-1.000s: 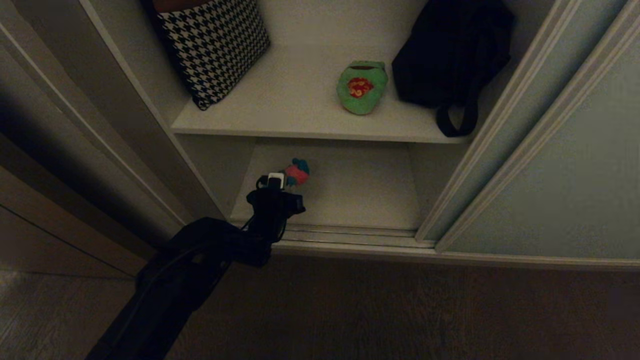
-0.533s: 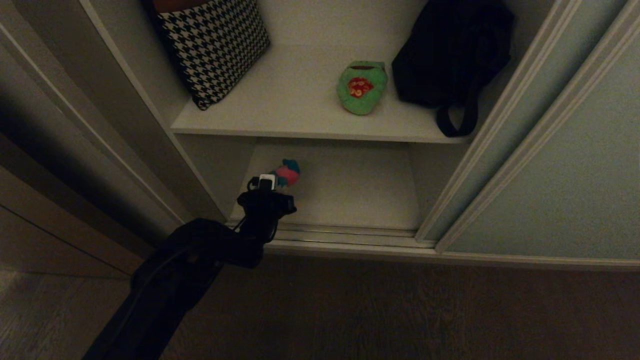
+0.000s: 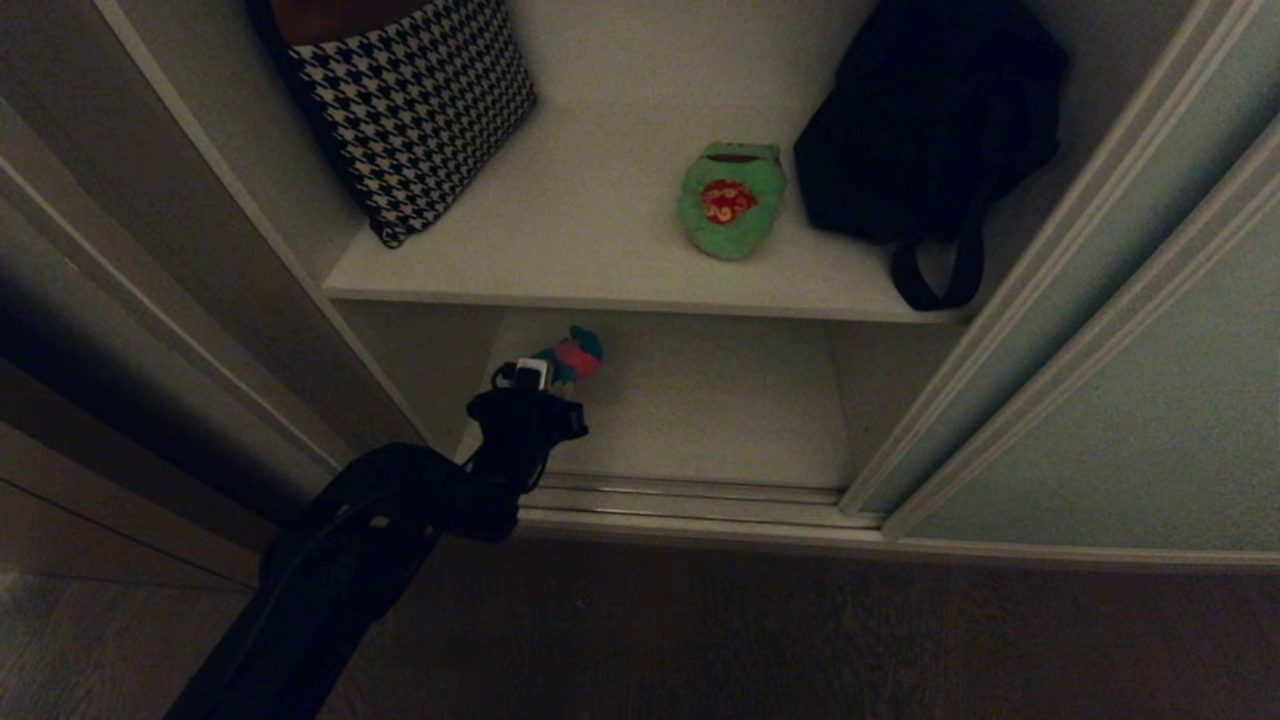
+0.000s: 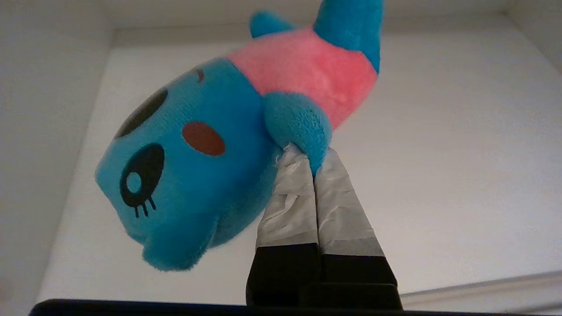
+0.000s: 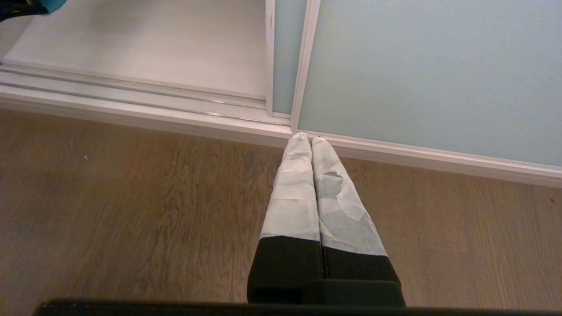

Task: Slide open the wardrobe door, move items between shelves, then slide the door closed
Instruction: Place the blue doll on the lower shelf

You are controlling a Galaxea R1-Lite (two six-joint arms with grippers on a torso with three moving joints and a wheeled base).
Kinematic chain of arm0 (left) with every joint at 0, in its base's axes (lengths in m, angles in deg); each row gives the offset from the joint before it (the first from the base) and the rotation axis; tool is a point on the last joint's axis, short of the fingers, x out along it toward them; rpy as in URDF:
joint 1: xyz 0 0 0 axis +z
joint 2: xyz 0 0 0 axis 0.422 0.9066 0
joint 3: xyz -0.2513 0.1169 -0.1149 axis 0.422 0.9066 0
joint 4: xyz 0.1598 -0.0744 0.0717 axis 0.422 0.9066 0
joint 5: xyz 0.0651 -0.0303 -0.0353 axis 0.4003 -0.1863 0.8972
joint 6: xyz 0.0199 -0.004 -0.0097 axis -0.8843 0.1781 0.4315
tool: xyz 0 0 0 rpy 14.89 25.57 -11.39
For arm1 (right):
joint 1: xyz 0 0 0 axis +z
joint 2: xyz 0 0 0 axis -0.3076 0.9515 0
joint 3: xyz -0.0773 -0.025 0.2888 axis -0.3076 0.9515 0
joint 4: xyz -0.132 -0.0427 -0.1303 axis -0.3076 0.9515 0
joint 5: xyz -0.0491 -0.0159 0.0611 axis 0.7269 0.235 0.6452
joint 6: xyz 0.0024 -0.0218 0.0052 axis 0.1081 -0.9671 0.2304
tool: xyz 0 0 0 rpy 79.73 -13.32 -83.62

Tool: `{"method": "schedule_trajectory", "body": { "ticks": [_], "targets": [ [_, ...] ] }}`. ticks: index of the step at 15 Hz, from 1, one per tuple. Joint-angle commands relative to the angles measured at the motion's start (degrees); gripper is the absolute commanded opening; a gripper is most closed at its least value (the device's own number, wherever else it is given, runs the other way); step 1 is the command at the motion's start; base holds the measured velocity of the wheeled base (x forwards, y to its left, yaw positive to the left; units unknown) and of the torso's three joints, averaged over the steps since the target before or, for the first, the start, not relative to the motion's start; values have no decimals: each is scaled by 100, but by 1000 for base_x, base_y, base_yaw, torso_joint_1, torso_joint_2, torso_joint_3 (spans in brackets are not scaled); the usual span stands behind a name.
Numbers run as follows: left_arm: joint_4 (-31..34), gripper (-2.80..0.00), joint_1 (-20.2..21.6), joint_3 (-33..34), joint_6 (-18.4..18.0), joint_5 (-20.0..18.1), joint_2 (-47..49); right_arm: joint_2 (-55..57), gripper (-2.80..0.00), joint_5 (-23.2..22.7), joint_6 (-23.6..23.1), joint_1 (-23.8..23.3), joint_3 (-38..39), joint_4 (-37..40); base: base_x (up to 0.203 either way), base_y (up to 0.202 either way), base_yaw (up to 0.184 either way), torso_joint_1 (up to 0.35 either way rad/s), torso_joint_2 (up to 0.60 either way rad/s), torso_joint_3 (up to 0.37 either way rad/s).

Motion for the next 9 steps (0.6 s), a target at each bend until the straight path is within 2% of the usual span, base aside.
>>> {"method": "schedule_trajectory", "body": {
  "ticks": [1,4,7,9],
  "targets": [
    [-89,-280,-49,-4,-151,0,166,4,-280,-5,-4,0,1,2,0,0,0,0,0,0],
    [-185,-280,-39,-29,-291,-26,473,-1,-280,-5,-5,0,1,2,0,0,0,0,0,0],
    [232,-280,86,-51,-275,-57,515,6,-280,-5,-2,0,1,2,0,0,0,0,0,0],
    [259,-280,179,-51,-228,-246,515,-1,-280,-5,-5,0,1,2,0,0,0,0,0,0]
  ]
}}
